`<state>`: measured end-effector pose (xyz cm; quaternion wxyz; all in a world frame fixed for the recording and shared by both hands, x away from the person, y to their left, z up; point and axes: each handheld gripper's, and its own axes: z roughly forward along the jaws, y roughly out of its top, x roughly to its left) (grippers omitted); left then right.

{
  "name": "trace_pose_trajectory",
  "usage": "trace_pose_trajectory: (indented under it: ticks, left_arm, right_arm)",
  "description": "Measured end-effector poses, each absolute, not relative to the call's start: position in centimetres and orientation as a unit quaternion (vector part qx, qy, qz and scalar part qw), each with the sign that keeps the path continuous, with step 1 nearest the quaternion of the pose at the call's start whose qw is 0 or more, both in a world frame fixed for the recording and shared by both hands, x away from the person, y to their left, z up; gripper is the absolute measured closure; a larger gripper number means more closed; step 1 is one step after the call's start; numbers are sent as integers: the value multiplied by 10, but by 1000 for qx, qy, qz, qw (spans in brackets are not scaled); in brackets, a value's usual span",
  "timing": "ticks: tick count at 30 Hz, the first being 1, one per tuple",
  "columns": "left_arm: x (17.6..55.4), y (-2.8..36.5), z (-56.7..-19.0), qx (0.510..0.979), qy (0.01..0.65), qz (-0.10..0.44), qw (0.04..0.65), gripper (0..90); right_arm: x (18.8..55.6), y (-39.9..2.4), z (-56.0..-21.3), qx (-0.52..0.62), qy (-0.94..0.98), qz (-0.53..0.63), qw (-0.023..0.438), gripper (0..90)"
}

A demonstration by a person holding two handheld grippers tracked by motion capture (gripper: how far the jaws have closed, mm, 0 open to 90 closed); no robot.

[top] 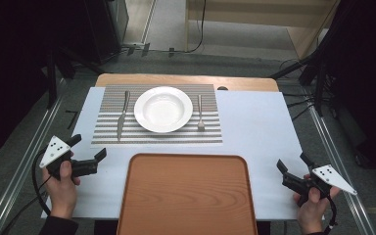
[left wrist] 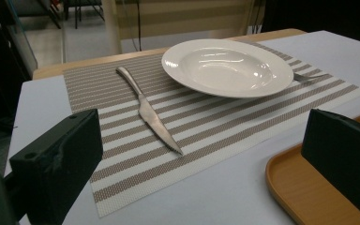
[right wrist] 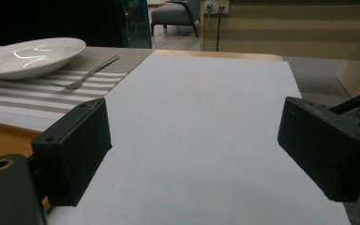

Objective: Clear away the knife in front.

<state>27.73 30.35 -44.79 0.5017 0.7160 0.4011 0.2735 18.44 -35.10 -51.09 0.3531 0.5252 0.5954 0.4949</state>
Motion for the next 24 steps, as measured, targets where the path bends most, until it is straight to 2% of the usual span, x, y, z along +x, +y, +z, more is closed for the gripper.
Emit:
trace_pose_trajectory:
  ticks: [13,24]
  left_arm:
    - [314,285,-426,728,388,271,497,0]
    - [341,273,-425,737,395,255,487,0]
  right_arm:
    - [184,-351,-511,520,597,498,354,90]
    - [184,-351,-511,518,598,500,352,91]
